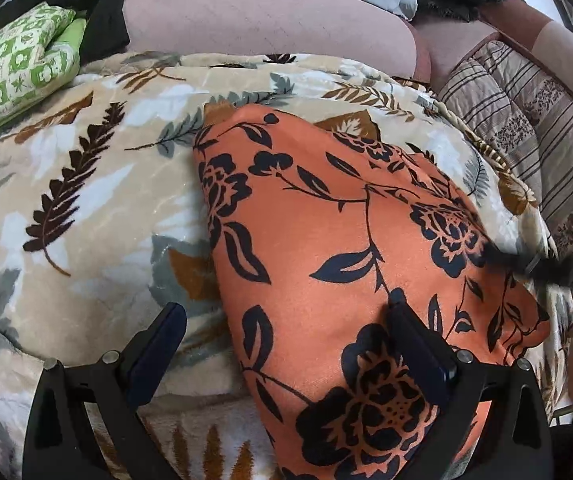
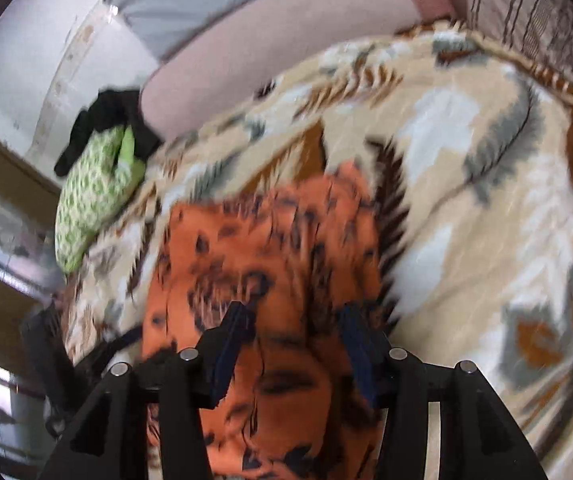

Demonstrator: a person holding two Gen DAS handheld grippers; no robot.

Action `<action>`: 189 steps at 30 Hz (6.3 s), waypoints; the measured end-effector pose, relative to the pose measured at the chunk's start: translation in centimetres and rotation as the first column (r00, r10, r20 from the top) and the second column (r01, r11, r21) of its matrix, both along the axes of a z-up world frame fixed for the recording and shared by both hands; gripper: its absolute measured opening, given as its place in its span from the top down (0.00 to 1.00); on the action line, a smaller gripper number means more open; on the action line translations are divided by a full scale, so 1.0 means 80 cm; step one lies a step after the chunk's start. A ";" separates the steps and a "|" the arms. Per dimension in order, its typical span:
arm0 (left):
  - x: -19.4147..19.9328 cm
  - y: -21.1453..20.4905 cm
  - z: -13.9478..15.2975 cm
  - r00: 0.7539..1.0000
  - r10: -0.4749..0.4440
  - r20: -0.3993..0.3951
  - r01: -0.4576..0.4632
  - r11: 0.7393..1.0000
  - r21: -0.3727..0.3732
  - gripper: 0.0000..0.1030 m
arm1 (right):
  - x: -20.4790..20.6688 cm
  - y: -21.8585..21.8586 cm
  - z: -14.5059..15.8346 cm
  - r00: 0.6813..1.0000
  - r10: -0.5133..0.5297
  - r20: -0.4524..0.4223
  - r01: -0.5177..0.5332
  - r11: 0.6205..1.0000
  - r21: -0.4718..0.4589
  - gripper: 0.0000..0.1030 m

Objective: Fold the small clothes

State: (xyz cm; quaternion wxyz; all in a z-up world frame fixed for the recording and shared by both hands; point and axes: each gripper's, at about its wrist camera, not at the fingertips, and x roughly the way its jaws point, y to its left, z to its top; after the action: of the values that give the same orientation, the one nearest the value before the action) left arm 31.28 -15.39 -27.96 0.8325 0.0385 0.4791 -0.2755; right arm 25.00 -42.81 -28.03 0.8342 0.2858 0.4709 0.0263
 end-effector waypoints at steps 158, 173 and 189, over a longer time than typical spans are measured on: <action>-0.077 0.239 0.036 0.983 0.175 -0.050 -0.181 0.971 -0.154 0.59 | -0.049 0.259 0.009 0.970 0.165 0.180 -0.196 0.966 0.171 0.53; -0.053 0.257 -0.025 0.943 0.251 -0.216 -0.284 0.949 -0.138 0.23 | -0.041 0.241 -0.068 0.983 0.159 0.094 -0.179 0.947 0.265 0.45; -0.129 0.249 0.027 0.901 0.432 0.025 -0.433 0.898 0.079 0.20 | -0.092 0.243 0.018 0.970 0.222 0.098 -0.219 0.975 -0.036 0.36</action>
State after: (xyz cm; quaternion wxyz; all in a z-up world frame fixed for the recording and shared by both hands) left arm 20.95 4.49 -25.83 0.8722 -0.0335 0.4838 -0.0635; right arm 17.61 -23.35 -26.60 0.8526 0.2195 0.4569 0.1273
